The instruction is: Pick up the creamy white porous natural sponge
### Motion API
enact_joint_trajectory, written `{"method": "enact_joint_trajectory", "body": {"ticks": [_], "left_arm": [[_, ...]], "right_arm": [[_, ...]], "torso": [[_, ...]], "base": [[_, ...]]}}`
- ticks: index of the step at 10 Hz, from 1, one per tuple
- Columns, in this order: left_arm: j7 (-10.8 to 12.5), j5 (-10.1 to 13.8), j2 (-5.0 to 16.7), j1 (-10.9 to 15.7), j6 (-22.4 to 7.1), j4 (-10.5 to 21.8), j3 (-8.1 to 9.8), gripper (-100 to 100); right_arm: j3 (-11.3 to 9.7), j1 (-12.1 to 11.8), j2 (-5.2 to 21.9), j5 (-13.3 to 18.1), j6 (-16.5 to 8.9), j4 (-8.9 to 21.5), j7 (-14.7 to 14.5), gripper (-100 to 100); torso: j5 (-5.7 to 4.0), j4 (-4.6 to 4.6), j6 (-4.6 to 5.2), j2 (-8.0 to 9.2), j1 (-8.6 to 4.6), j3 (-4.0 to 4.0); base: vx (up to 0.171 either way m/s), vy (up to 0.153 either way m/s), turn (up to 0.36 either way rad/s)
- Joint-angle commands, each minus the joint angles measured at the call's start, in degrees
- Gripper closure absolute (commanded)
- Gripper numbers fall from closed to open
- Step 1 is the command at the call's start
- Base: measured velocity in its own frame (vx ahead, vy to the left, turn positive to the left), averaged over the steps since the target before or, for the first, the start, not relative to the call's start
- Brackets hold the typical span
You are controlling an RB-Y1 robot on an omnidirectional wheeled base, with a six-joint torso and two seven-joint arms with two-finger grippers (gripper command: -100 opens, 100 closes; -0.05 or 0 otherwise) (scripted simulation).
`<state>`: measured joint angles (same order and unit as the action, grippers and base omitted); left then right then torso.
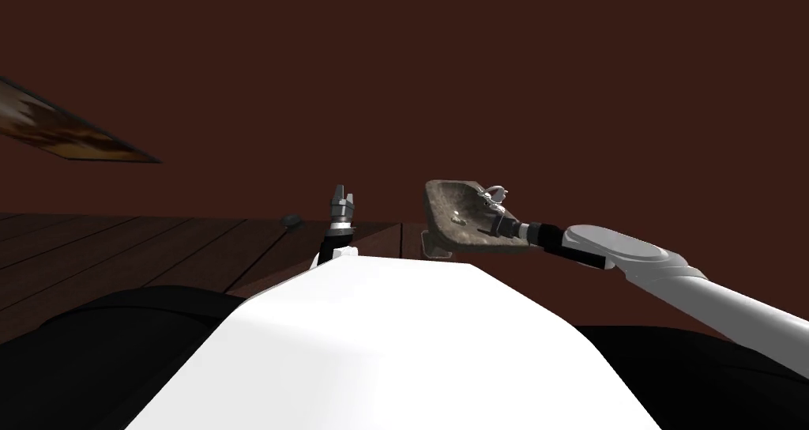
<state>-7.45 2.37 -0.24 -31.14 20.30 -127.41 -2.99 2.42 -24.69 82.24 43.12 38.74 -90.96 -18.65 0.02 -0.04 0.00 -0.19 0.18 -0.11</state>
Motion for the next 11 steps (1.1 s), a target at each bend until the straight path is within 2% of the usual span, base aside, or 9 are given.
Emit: {"method": "enact_joint_trajectory", "body": {"ticks": [1, 3, 6, 7, 9, 10, 11], "left_arm": [[0.00, 0.00, 0.00, 0.00, 0.00, 0.00, 0.00, 0], [0.00, 0.00, 0.00, 0.00, 0.00, 0.00, 0.00, 0], [0.00, 0.00, 0.00, 0.00, 0.00, 0.00, 0.00, 0], [0.00, 0.00, 0.00, 0.00, 0.00, 0.00, 0.00, 0], [0.00, 0.00, 0.00, -0.01, 0.00, 0.00, 0.00, 0], [0.00, 0.00, 0.00, -0.01, 0.00, 0.00, 0.00, 0], [0.00, 0.00, 0.00, -0.01, 0.00, 0.00, 0.00, 0]], "right_arm": [[-1.32, 1.58, 1.20, 0.76, 1.35, 2.38, -0.91, -100], [-3.26, 1.89, 4.31, 2.63, 2.47, 4.64, -2.30, -100], [-6.38, 2.19, 7.52, 4.68, 3.99, 7.28, -3.97, -100], [-8.47, 2.26, 8.78, 5.60, 4.87, 8.56, -4.81, -100], [-10.42, 2.22, 9.46, 6.23, 5.62, 9.49, -5.43, -100], [-12.66, 2.07, 9.72, 6.77, 6.41, 10.30, -6.01, -100], [-12.14, 3.06, 9.09, 6.93, 5.90, 10.20, -5.42, -100]], "torso": [[0.00, 0.00, 0.00, 0.00, 0.00, 0.00], [-0.01, 0.01, 0.01, 0.05, -0.03, 0.03], [0.00, -0.01, 0.02, -0.02, 0.03, -0.01], [0.01, -0.01, 0.01, -0.04, 0.06, -0.02], [0.03, -0.02, 0.03, -0.07, 0.15, -0.04], [0.02, -0.01, 0.05, -0.06, 0.12, -0.03], [0.02, -0.02, 0.04, -0.08, 0.15, -0.05]], "base": [[0.025, 0.026, 0.079], [0.026, 0.032, 0.173], [0.044, 0.041, 0.165], [0.055, 0.066, 0.274], [0.055, 0.063, 0.126], [0.067, 0.073, 0.162], [0.032, 0.033, 0.030]]}}
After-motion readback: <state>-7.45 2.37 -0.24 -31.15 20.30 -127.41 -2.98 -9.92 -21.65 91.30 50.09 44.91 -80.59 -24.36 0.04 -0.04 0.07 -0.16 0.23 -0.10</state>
